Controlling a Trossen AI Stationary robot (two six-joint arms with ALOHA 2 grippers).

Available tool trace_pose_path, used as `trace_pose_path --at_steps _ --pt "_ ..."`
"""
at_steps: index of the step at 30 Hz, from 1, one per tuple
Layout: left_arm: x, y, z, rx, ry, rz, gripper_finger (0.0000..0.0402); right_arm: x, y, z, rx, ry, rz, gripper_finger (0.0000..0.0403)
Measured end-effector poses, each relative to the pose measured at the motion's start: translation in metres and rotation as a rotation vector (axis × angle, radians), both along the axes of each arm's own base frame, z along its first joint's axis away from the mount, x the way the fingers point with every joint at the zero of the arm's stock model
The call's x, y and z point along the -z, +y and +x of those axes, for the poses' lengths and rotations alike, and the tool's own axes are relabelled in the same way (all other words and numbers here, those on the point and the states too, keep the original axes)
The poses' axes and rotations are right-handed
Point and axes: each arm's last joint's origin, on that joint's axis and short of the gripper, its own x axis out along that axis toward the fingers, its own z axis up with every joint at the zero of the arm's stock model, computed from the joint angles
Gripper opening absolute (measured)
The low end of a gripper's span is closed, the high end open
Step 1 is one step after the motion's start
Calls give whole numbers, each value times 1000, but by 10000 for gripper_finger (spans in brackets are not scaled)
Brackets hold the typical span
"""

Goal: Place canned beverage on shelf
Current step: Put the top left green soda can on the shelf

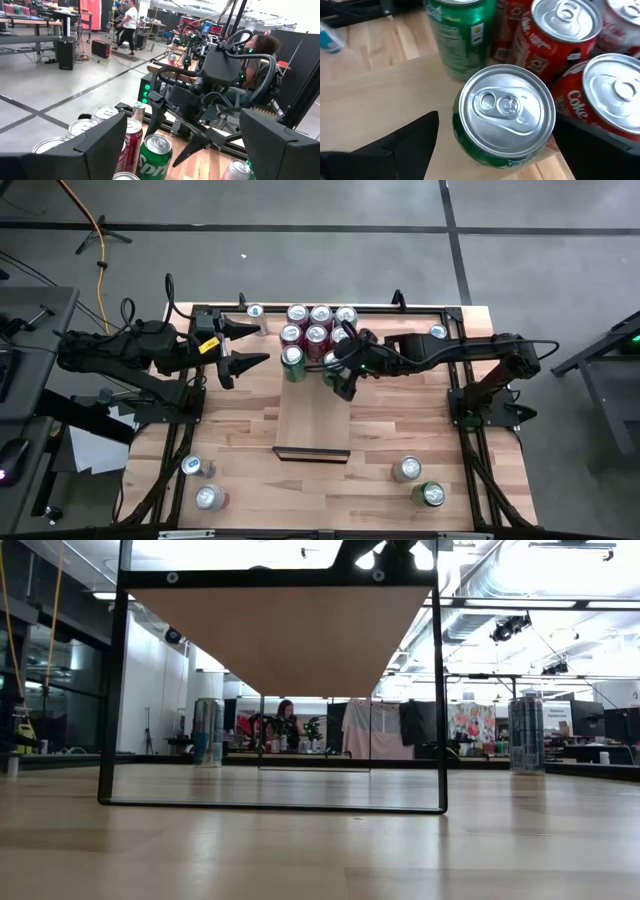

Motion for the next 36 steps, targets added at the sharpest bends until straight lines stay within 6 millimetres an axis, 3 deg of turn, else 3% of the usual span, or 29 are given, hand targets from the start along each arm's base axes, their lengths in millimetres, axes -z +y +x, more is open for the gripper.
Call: trace_pose_path --at_steps 11,28,36 --pt "0 0 0 0 -1 -1 317 0 1 0 -177 58 -111 367" --pt "0 0 0 0 -1 -1 317 6 1 -11 -297 230 -202 367" --pt "0 0 0 0 -3 -2 317 -15 -3 -36 -236 226 -294 367"
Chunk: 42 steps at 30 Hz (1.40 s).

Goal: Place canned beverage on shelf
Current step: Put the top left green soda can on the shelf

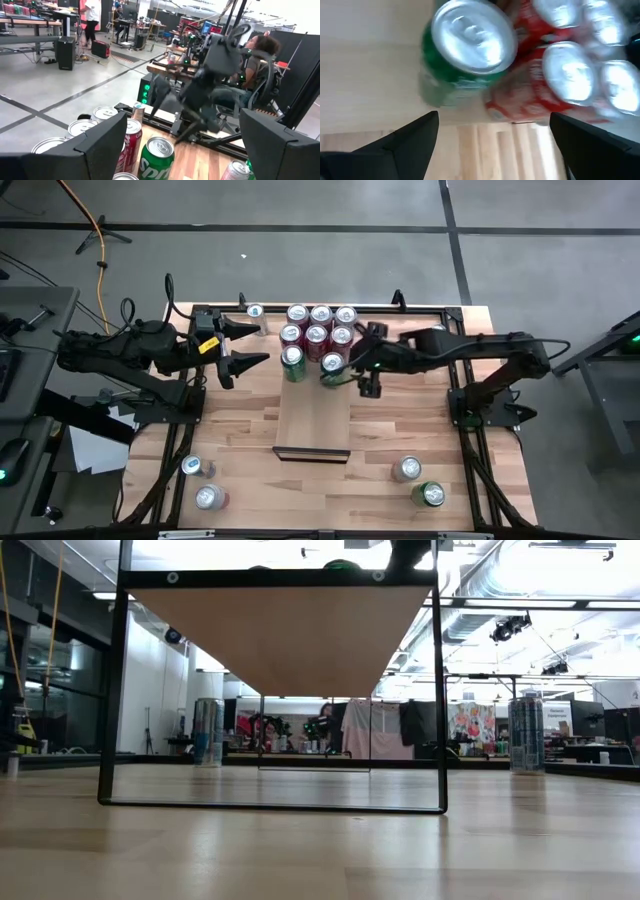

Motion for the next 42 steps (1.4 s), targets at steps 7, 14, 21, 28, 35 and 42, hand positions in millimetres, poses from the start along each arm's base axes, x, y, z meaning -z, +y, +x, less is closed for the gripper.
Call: trace_pose_path --at_steps 7,14,21,28,35,42 --pt "0 0 0 0 0 1 317 -38 -2 -23 39 -234 10 367" --pt "0 0 0 0 0 0 317 -54 -2 -20 53 -421 39 367" --pt "0 0 0 -1 -4 -16 317 -41 -1 -1 -195 -355 171 367" --pt "0 0 0 -1 -7 -23 317 -26 -10 14 -282 -290 212 367" --pt "0 0 0 -1 -7 -25 317 -23 -31 16 -287 -289 244 367" --pt "0 0 0 -1 -7 -25 317 -13 -39 25 -374 -258 244 367"
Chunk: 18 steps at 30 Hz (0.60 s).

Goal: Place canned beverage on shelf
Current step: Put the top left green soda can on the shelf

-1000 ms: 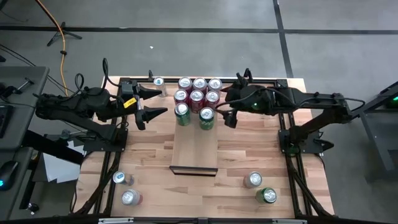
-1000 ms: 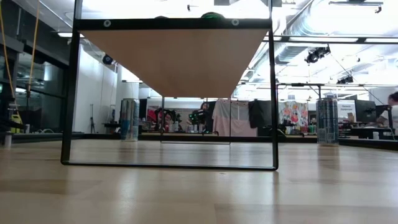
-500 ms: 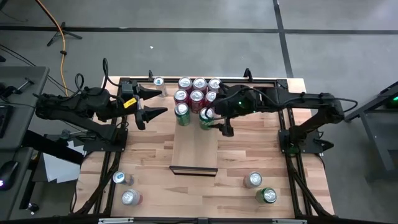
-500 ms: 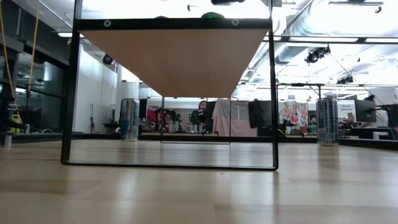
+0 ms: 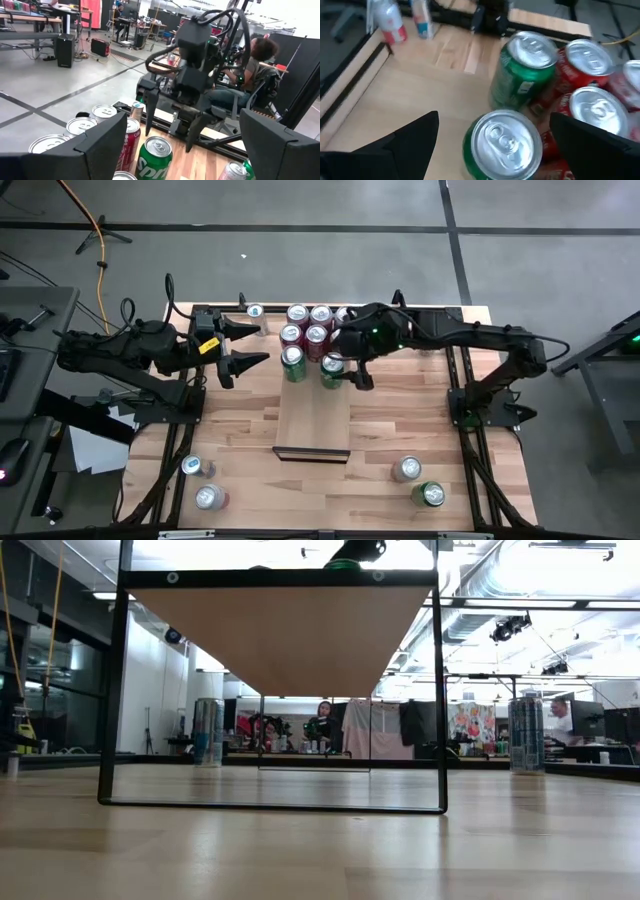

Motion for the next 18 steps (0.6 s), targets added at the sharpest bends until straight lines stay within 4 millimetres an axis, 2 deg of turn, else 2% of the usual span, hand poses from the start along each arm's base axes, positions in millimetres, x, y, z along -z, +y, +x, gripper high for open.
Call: trace_pose_path --at_steps 5,11,18 --pt "0 0 0 0 0 0 317 12 -2 11 -64 30 -64 367" --pt "1 0 0 0 7 -8 317 22 -3 18 -65 58 -63 367" --pt "2 0 0 -1 18 -19 317 23 -4 19 -48 68 -52 356"
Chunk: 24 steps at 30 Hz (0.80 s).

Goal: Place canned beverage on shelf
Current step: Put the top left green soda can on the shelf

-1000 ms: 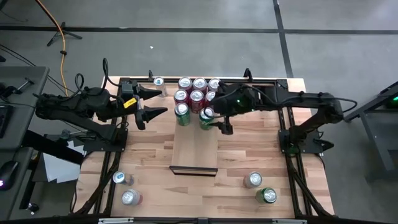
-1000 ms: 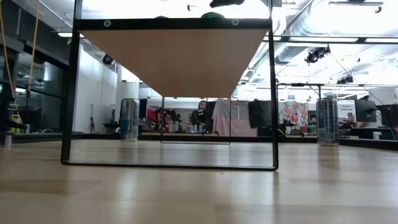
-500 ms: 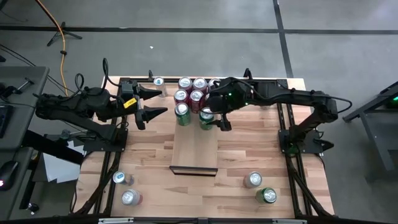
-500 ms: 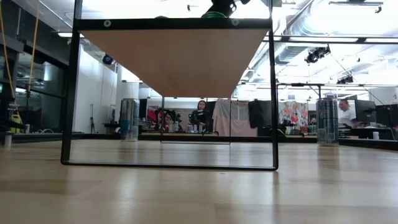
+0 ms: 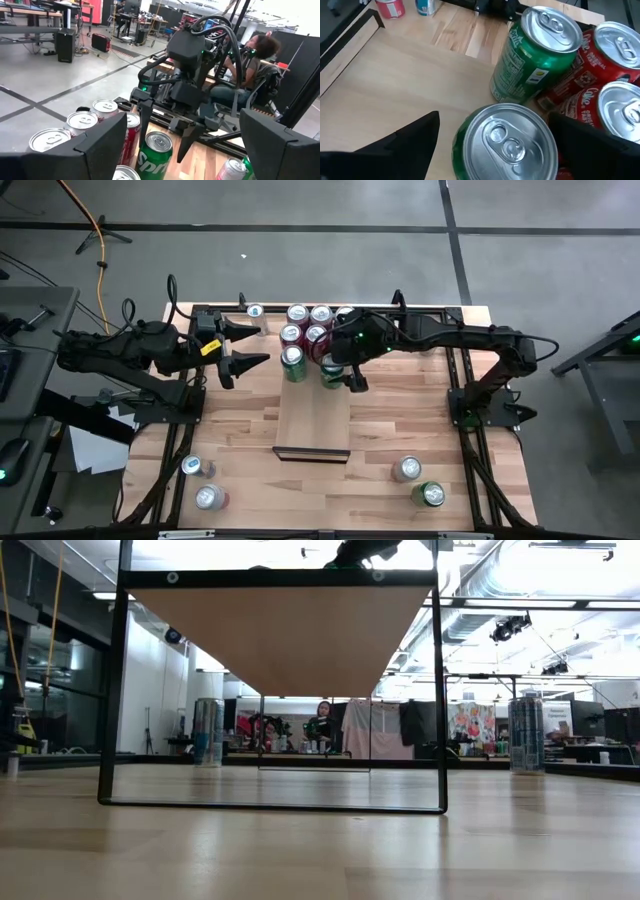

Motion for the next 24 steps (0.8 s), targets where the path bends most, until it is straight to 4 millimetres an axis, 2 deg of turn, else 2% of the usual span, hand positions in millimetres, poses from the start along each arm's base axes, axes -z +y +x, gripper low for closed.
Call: trace_pose_path --at_steps 4,12,18,24 --pt "0 0 0 0 0 0 317 -1 0 -1 28 5 27 328" --pt "0 0 0 0 1 0 317 -2 0 -2 112 11 125 236" --pt "2 0 0 0 19 4 317 -2 3 -1 227 17 223 234" --pt "2 0 0 0 19 4 317 -4 22 -1 362 -2 158 234"
